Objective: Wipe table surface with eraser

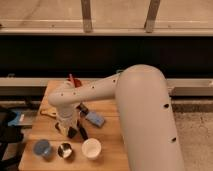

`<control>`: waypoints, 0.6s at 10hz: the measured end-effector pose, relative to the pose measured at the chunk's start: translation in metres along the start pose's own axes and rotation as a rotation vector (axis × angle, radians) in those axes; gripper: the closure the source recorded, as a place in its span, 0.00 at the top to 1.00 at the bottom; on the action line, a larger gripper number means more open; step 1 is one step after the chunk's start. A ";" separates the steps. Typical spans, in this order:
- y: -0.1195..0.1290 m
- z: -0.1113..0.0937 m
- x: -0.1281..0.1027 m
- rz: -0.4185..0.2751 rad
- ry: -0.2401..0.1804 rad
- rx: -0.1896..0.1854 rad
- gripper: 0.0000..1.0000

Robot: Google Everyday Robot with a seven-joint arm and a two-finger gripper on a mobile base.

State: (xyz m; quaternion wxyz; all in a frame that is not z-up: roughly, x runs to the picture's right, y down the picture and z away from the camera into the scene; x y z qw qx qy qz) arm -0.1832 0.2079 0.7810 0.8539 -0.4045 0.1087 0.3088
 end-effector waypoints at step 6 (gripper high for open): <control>0.007 -0.001 -0.063 -0.096 -0.037 0.006 0.00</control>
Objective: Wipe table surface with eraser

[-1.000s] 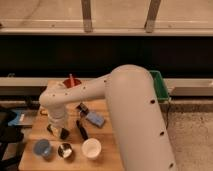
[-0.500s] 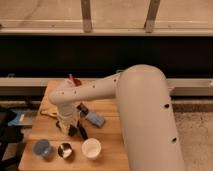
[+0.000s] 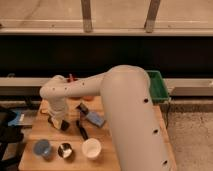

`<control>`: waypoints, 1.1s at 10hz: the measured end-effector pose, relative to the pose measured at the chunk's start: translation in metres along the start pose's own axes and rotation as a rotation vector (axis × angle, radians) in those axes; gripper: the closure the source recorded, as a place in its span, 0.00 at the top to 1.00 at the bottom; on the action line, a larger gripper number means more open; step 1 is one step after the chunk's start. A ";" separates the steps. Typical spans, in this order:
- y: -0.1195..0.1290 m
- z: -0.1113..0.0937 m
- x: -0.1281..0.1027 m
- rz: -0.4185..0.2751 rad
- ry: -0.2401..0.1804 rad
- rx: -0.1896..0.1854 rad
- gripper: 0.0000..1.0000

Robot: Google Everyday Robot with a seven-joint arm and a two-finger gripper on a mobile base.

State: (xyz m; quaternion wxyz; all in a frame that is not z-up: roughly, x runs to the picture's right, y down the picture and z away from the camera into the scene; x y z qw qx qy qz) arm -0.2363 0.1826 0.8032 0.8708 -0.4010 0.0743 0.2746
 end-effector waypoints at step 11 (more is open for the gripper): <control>0.012 0.004 0.058 0.086 0.012 -0.029 0.00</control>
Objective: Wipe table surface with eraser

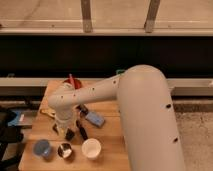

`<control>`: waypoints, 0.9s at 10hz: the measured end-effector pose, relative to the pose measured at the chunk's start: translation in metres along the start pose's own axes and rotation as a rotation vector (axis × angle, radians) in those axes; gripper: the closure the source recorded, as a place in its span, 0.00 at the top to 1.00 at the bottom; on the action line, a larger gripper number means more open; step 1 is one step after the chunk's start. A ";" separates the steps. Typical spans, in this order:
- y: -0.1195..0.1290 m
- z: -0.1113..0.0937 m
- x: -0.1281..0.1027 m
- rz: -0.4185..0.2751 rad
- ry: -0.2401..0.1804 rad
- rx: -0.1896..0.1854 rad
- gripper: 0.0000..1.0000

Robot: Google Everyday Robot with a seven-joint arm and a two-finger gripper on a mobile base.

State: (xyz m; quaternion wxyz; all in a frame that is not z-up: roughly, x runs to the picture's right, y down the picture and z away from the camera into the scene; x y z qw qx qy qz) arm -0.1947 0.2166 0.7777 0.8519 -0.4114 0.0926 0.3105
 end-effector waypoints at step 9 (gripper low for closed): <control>0.052 -0.009 -0.048 -0.153 -0.026 0.019 0.00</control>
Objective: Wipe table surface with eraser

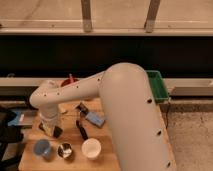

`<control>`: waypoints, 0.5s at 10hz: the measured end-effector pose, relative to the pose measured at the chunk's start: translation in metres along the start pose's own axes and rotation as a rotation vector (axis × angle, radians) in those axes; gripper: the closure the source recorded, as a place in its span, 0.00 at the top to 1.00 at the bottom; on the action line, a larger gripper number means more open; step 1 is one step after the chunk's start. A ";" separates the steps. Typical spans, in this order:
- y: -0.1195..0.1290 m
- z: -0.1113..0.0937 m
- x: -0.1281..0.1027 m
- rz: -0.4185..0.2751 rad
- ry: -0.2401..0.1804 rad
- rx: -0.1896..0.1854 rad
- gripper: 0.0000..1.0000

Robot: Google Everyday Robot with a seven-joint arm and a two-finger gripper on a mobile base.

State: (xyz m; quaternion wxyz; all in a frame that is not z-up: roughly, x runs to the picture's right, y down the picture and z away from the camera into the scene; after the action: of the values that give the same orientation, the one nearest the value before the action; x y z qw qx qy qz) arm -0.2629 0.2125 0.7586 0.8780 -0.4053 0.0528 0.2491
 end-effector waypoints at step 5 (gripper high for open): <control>-0.015 0.001 0.035 0.087 0.022 -0.014 0.00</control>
State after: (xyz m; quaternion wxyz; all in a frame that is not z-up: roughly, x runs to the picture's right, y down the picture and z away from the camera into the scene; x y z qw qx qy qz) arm -0.2254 0.2190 0.7591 0.8627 -0.4116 0.0784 0.2831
